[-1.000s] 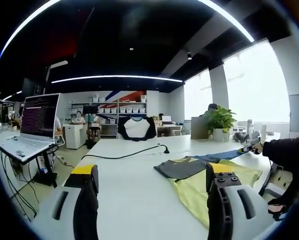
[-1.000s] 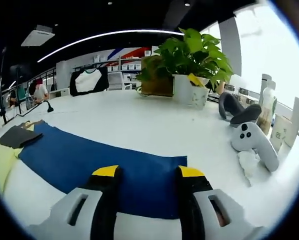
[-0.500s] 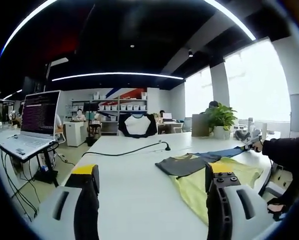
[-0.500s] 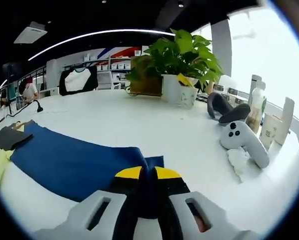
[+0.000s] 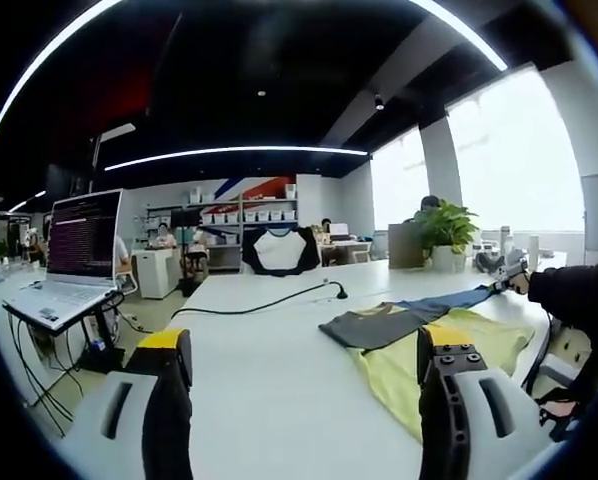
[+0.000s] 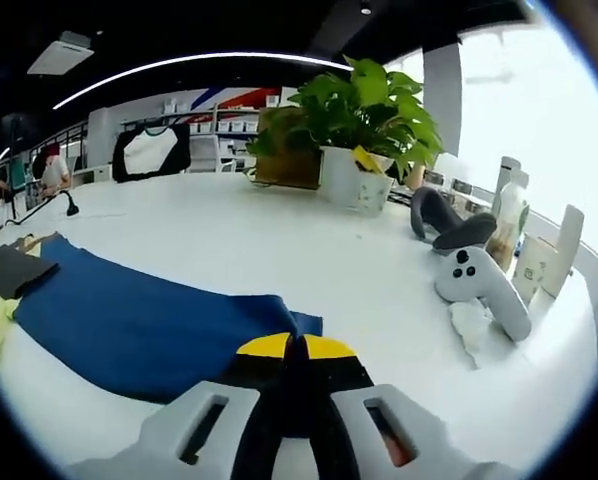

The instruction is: Fold the garment on the visible template until the final outline fits inside the template.

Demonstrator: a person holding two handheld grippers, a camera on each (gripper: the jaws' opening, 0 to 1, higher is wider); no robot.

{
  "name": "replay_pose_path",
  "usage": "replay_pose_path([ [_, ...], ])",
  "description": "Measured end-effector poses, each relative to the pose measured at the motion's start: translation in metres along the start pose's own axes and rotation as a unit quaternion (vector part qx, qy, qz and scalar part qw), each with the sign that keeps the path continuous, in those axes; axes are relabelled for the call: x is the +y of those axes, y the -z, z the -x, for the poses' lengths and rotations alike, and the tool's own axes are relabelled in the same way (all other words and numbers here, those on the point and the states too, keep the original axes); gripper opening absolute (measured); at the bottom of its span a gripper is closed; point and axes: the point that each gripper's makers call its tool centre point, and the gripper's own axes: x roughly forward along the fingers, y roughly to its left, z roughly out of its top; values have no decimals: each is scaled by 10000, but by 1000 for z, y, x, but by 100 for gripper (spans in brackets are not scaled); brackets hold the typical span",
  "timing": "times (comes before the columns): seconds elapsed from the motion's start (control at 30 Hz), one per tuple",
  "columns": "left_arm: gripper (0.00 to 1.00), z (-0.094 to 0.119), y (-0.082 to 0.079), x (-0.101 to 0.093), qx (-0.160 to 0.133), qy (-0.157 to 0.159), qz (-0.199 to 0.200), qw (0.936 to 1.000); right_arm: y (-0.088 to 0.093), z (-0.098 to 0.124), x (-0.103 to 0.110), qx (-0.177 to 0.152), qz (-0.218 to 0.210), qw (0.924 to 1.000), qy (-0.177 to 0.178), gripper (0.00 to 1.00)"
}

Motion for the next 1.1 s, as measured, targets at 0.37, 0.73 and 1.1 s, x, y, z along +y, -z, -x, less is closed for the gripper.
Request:
replay_pose_path([
  [0.37,100,-2,0,-2,-7,-6,-60,10000,-25,15,13,-108,-895,9955,-282,0],
  [0.73,100,-1,1,-7,7,121,-42,9999,-88,40,47,-425,-192,9976,-513,0],
  [1.1,100,-1,2,-2,9,70,40,10000,-157,82,132,-1061,-153,9844,-1398,0],
])
